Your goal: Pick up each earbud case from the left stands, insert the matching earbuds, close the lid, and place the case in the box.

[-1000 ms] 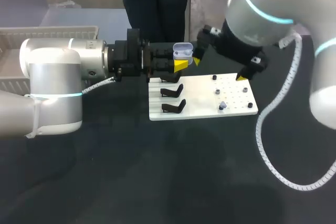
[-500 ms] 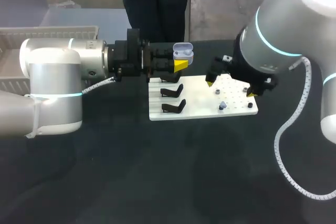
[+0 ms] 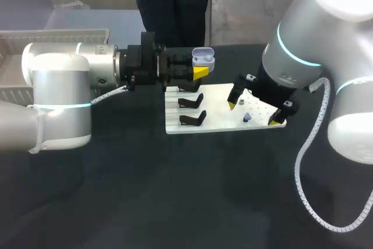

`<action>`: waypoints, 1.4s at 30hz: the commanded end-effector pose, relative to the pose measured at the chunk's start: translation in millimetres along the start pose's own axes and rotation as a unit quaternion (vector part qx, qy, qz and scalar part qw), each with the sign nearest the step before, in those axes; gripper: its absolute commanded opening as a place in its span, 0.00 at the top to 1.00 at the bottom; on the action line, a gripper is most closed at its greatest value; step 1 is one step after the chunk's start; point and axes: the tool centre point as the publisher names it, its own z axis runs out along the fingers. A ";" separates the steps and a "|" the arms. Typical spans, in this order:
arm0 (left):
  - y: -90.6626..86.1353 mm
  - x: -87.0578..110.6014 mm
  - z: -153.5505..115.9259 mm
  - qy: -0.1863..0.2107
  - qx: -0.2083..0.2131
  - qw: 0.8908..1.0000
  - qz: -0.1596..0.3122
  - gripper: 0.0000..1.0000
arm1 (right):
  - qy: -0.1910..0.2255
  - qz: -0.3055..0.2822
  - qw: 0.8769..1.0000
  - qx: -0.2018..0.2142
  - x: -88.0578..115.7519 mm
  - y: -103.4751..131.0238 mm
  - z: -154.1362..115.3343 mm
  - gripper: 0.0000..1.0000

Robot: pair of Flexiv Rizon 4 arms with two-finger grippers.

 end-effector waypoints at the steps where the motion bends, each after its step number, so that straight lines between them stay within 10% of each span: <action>1: 0.4 0.1 0.1 0.000 0.000 1.000 0.000 1.00 | 0.029 0.005 1.000 0.003 -7.2 2.6 19.6 0.00; 13: 0.4 0.1 0.1 0.000 0.000 1.000 0.000 1.00 | 0.054 0.037 0.998 -0.001 -14.3 0.0 40.8 0.09; 20: 0.4 0.1 0.1 0.000 0.000 1.000 0.000 1.00 | 0.056 0.046 0.997 -0.006 -15.7 1.3 46.0 0.42; 42: 0.4 0.1 0.1 0.000 0.000 1.000 0.000 1.00 | 0.060 0.064 0.996 -0.026 -14.3 -2.7 48.0 0.51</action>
